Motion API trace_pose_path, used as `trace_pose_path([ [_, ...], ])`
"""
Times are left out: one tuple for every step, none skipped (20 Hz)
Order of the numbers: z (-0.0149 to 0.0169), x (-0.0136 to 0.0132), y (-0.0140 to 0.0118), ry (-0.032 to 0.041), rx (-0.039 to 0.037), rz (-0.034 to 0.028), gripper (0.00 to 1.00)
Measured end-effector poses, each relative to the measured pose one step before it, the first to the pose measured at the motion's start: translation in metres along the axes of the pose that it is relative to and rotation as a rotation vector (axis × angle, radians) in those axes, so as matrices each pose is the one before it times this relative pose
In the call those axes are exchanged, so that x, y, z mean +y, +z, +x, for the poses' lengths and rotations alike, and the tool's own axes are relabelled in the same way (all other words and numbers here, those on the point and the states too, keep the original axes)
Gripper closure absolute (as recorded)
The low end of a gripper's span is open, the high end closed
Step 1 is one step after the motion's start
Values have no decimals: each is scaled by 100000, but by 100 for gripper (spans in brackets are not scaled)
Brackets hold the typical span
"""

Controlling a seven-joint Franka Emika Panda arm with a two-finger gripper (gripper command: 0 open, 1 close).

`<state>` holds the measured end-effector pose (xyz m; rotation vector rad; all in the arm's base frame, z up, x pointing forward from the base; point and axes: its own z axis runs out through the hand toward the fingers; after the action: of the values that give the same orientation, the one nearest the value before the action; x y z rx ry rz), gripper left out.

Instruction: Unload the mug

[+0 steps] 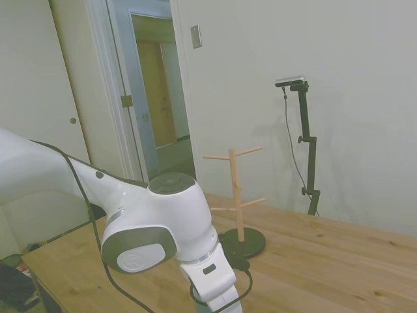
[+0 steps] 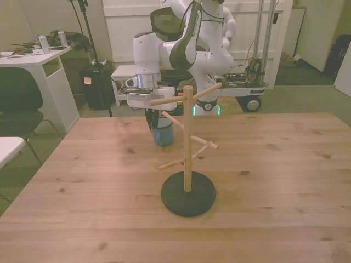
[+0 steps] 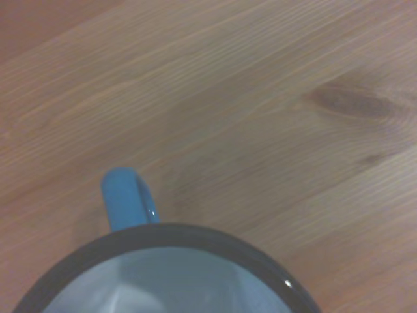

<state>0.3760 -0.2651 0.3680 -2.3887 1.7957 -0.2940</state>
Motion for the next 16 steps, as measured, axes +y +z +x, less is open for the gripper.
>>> trace_pose_path([
  [11, -45, -45, -261, 71, 81, 0],
  [14, -45, -67, -224, 71, 99, 0],
  [2, -35, -58, -181, -41, 28, 0],
  [-34, -22, -75, -349, -294, -80, 0],
  [-61, -26, -162, -598, -499, -102, 0],
  [-75, -21, -314, -828, -376, 136, 0],
  [-101, -27, -498, -871, -317, 313, 0],
  [-119, -10, -733, -883, -92, 431, 0],
  [-117, 25, -924, -695, 208, 614, 0],
  [-142, 52, -1087, -939, 490, 497, 0],
  [-152, 95, -1266, -1114, 796, 375, 0],
  [-205, 155, -1284, -881, 542, 336, 0],
  [-285, 157, -1296, -992, 367, 85, 0],
  [-330, 95, -1272, -651, 165, 448, 0],
  [-360, -45, -1259, -629, 387, 976, 0],
  [-383, -238, -1106, -746, 299, 1152, 0],
])
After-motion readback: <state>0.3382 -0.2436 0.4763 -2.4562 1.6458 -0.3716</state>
